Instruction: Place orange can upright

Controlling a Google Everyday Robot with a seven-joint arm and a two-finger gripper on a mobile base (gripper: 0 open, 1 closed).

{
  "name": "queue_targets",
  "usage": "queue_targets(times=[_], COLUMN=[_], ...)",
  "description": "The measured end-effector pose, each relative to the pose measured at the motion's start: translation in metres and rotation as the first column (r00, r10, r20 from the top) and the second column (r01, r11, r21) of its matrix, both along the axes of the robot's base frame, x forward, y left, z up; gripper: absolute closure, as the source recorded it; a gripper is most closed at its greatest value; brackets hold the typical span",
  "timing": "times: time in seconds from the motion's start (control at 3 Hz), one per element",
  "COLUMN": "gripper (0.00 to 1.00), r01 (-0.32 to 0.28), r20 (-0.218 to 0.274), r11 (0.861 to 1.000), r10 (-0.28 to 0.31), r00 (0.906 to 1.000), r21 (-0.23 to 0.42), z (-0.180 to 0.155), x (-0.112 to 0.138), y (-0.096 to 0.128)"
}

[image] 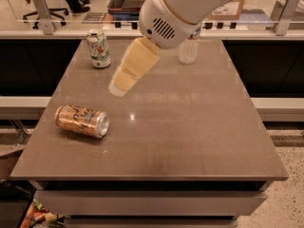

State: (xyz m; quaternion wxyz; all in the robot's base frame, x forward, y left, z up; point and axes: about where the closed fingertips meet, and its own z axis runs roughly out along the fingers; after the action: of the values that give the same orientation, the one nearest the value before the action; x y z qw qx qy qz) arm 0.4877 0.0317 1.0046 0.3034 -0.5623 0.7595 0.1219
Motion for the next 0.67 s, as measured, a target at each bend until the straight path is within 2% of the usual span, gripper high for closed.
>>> queue_targets(times=[0.67], gripper=[0.0], r01=[-0.052], r20=[-0.031], r11=[0.992], r10=[0.049], r00=[0.9983], r21=[-0.113], z=[-0.041], x=[-0.02], y=[0.058])
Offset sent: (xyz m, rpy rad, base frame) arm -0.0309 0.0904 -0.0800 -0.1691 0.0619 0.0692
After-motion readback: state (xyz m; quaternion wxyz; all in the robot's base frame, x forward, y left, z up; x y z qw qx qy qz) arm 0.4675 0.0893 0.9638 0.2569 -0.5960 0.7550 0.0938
